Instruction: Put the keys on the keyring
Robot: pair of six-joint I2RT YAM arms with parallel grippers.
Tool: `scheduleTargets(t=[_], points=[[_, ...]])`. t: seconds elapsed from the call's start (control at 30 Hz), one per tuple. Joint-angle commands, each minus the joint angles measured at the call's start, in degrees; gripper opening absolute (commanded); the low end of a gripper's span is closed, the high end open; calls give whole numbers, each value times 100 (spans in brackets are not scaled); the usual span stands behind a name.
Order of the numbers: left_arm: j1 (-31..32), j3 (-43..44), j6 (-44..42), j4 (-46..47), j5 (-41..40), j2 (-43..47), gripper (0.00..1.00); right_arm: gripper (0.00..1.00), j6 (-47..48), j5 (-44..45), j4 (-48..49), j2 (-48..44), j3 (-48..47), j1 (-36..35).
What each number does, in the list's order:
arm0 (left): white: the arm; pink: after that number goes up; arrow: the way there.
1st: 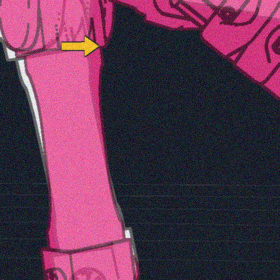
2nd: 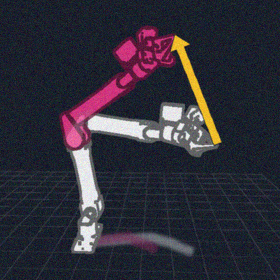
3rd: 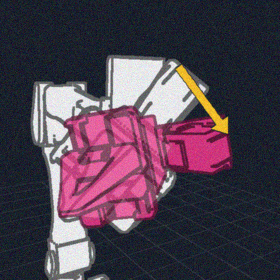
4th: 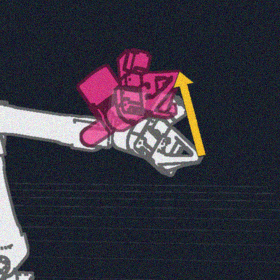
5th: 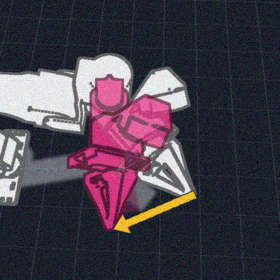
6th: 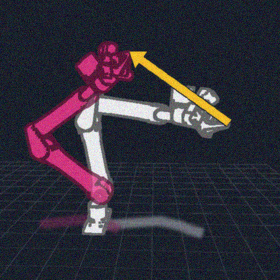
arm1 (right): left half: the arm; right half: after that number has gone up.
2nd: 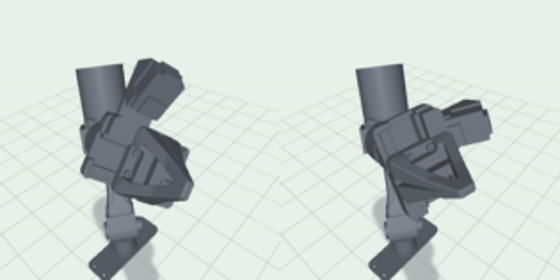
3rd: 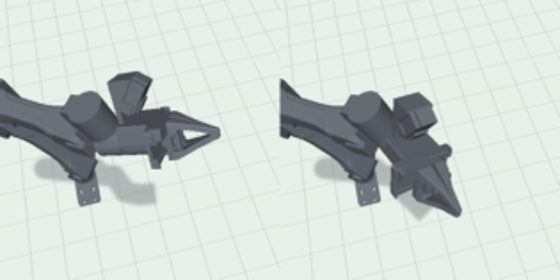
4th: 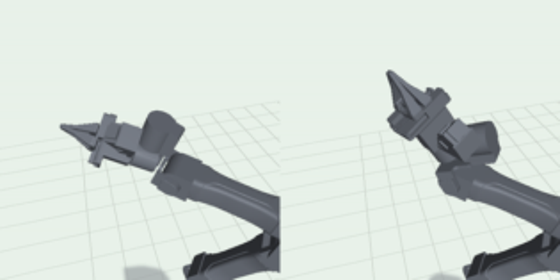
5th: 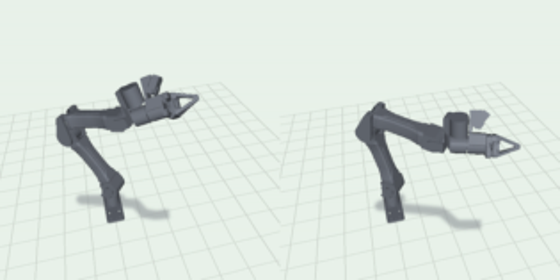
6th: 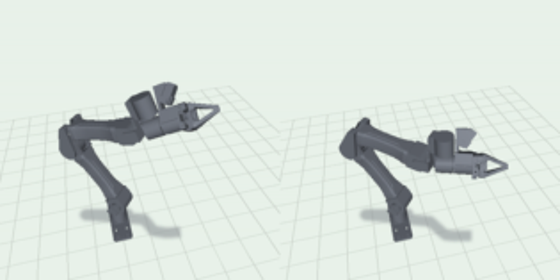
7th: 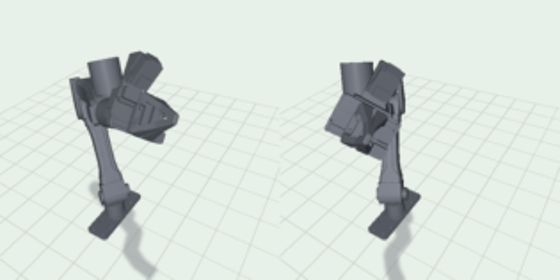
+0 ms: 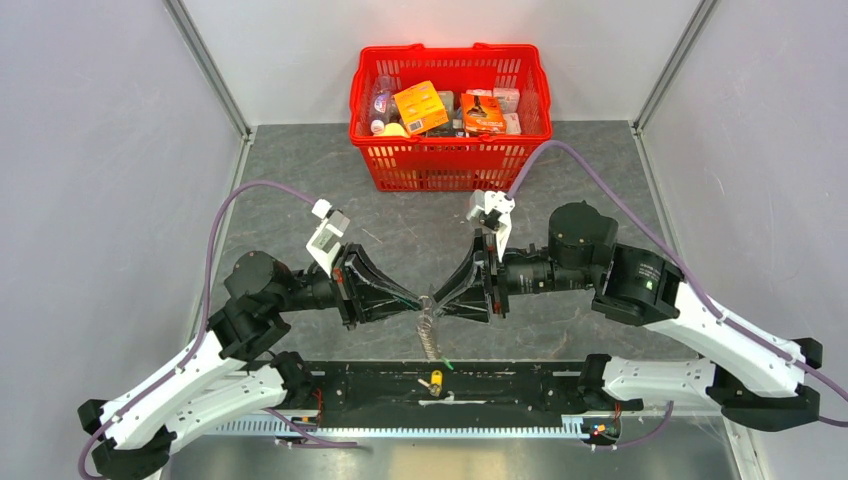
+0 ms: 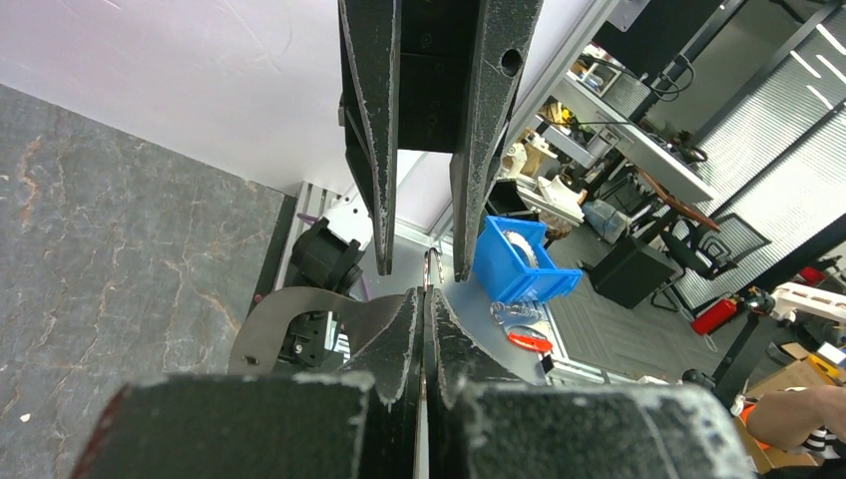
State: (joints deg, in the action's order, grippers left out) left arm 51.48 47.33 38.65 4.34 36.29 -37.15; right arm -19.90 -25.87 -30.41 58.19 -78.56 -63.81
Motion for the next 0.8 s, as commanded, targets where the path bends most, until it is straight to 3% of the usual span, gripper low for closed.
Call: scheduleTargets(t=[0.0,0.53,0.77], points=[[-7,224,-130,199,176,-12,2,39,24,-77,226,101,-280,-26],[-7,172,-99,260,307,-34,2,36,40,-116,447,237,-414,-24],[-7,189,-85,287,295,-55,2,5,31,-266,440,290,-388,-25]])
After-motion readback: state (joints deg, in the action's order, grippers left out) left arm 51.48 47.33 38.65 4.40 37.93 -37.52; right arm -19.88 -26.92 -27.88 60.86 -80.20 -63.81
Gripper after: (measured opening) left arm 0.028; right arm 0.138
